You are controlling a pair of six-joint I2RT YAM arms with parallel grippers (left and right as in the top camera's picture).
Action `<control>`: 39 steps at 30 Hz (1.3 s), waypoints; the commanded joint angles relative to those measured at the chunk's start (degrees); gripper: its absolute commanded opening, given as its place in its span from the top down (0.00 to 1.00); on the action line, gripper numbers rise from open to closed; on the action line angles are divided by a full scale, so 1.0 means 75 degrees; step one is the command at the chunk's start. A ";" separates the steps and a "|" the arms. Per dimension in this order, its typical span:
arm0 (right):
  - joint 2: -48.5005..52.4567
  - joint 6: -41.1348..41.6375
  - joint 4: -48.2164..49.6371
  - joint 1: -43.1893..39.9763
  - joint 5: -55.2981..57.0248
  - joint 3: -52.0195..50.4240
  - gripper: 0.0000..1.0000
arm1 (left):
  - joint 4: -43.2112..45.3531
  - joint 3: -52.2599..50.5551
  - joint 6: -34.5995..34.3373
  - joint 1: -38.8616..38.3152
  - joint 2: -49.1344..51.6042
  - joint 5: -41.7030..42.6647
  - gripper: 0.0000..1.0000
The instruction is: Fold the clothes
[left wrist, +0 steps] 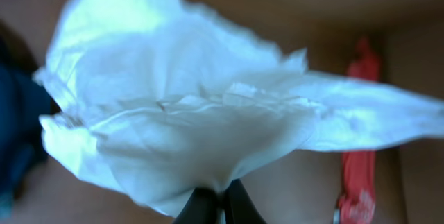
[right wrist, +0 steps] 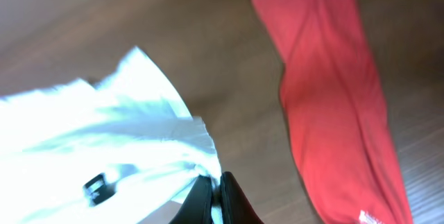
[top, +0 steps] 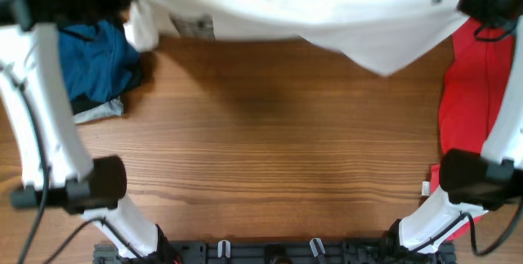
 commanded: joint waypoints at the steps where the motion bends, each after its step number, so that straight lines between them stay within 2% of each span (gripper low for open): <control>1: -0.0050 -0.0460 -0.0160 -0.0026 -0.0458 -0.0653 0.96 | -0.0370 -0.0871 0.0953 -0.0149 0.0568 -0.0262 0.96; 6: -0.0055 -0.1067 -0.0673 -0.0026 -0.1148 -0.1224 0.96 | -0.0525 -0.2189 0.0959 -0.0146 0.0632 -0.0708 0.96; 11: -0.0265 -0.1443 -0.0807 -0.0026 -0.2040 -0.1743 0.96 | -0.0740 -0.2649 0.0953 -0.0143 0.0484 -0.0854 0.96; 17: -0.0880 -0.1431 -0.0743 -0.0026 -0.2084 -0.3054 0.96 | -0.0740 -0.2769 0.0921 -0.0140 0.0134 -0.0915 0.96; 23: -0.1967 -0.1411 -0.0023 -0.0023 -0.2518 -0.4843 0.96 | -0.0740 -0.3500 0.0090 -0.0140 -0.0367 -0.1682 0.96; 32: -0.4637 -0.0227 0.1058 -0.0026 -0.2363 -0.8035 0.96 | -0.0545 -0.6373 -0.0169 -0.0111 -0.1894 -0.1888 0.96; 36: -0.5683 0.0315 0.1067 -0.0026 -0.2218 -0.8757 0.96 | -0.0321 -0.7248 -0.1061 0.0082 -0.2888 -0.2722 0.96; 39: -0.6318 0.0901 0.0924 -0.0026 -0.1638 -0.8961 0.96 | -0.0195 -0.7702 -0.1151 0.0239 -0.3669 -0.2745 0.96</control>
